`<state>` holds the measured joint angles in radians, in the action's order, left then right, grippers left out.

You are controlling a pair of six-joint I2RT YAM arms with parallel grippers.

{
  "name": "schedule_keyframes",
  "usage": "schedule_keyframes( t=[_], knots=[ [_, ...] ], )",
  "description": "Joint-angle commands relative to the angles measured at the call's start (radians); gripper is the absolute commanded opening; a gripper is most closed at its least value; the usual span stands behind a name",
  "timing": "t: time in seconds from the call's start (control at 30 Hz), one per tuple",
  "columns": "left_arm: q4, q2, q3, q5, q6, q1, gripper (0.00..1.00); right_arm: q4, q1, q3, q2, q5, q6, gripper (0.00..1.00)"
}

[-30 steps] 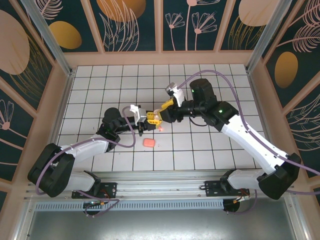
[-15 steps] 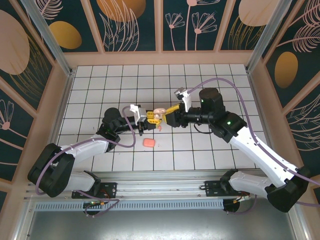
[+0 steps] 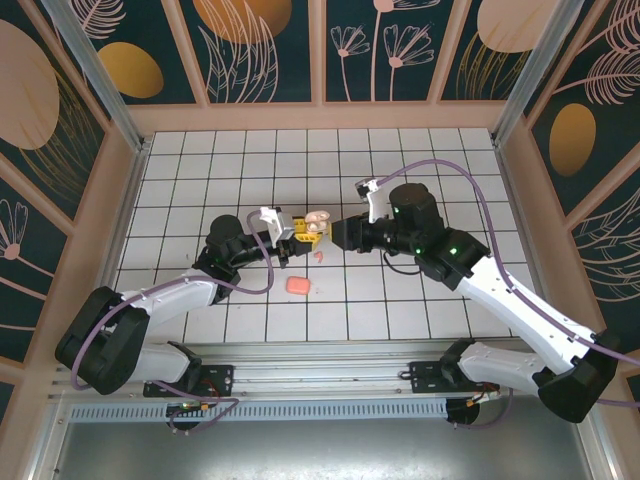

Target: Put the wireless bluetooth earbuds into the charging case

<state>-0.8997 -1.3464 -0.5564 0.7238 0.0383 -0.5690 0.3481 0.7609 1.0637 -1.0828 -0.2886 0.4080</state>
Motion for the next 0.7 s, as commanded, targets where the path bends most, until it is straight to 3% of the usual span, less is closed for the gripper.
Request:
schedule_keyframes(
  t=[0.0,0.33,0.67],
  knots=[
    [0.013,0.010,-0.035,-0.022,0.024,-0.005,0.02,0.037,0.028,0.062,-0.008,0.091,0.070,0.39],
    [0.030,0.004,-0.049,-0.025,0.026,-0.004,0.02,0.157,0.094,0.190,-0.116,0.199,0.086,0.36],
    [0.027,-0.001,-0.054,-0.027,0.022,-0.006,0.02,0.155,0.103,0.250,-0.178,0.172,0.048,0.37]
  ],
)
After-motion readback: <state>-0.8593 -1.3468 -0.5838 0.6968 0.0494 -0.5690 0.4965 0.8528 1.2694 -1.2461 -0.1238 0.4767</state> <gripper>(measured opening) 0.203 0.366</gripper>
